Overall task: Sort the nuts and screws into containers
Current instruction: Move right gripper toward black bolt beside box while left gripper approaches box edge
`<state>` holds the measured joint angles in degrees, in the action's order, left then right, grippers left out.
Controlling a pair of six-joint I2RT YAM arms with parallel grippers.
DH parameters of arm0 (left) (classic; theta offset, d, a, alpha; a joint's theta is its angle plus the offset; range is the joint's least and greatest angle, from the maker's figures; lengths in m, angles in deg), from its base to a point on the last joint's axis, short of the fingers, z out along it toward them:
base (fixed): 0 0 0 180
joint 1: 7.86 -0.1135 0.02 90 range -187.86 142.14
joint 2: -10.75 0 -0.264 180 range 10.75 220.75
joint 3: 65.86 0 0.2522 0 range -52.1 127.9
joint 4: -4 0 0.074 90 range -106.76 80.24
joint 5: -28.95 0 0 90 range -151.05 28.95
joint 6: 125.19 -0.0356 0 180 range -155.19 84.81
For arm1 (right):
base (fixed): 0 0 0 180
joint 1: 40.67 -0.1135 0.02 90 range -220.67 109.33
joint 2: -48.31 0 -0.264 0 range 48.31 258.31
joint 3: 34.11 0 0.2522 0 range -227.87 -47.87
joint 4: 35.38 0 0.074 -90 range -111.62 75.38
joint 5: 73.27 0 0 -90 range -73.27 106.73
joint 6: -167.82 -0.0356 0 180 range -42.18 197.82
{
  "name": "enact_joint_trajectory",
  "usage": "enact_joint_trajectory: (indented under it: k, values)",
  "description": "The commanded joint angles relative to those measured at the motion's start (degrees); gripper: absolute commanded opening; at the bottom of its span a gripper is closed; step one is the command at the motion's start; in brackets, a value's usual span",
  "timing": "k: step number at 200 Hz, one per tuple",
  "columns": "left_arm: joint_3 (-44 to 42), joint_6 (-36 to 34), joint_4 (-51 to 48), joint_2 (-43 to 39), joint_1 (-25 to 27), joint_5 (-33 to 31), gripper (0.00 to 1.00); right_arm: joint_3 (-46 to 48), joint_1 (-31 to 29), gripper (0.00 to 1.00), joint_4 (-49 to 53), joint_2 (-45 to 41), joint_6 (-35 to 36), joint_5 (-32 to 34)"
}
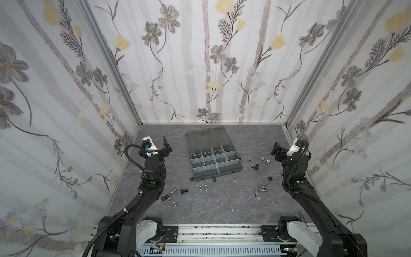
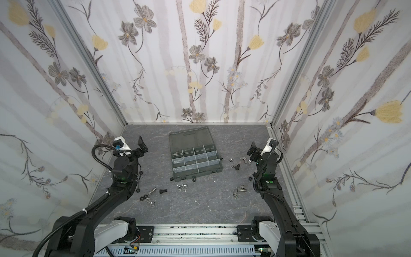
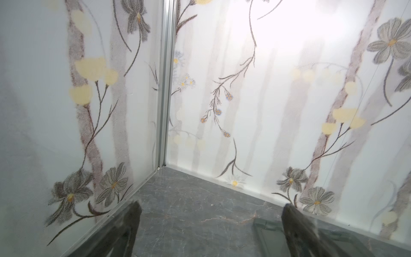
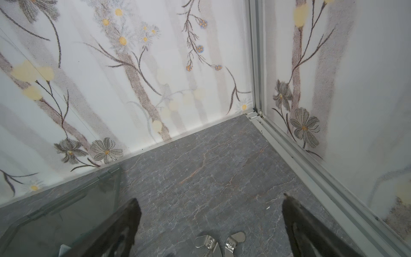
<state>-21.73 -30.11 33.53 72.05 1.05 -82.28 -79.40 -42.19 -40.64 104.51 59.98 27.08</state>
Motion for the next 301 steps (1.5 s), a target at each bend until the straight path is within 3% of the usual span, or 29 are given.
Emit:
enact_joint_trajectory:
  k: [1, 43, 91, 145, 195, 256, 301]
  values:
    - [10.3, 8.0, -28.4, -2.1, 1.5, -0.1, 1.0, -2.3, -0.8, 0.99, 9.2, 1.1, -2.6, -4.0]
    - [22.9, 10.6, -48.6, -2.2, 12.9, -2.5, 1.0, -4.3, -3.7, 0.97, 15.0, 5.1, -1.3, -8.0]
    - [27.8, 15.2, -59.8, 4.9, 18.1, 3.3, 1.0, -8.9, -9.3, 0.87, 18.1, 14.6, -0.1, -7.4]
    - [22.6, 22.0, -57.2, 4.9, 20.9, 5.2, 1.0, -15.8, -10.3, 0.72, 20.4, 25.1, 0.4, -10.8]
    - [18.4, 23.0, -53.7, 5.1, 21.7, 5.7, 1.0, -20.9, -10.9, 0.74, 20.4, 33.1, 1.2, -14.1]
    - [21.8, 23.3, -55.1, 8.4, 21.8, 7.0, 1.0, -27.9, -15.0, 0.73, 22.7, 43.6, 3.5, -16.2]
    - [22.7, 23.7, -55.4, 9.4, 21.7, 6.6, 1.0, -30.4, -17.3, 0.74, 24.1, 46.7, 4.7, -17.6]
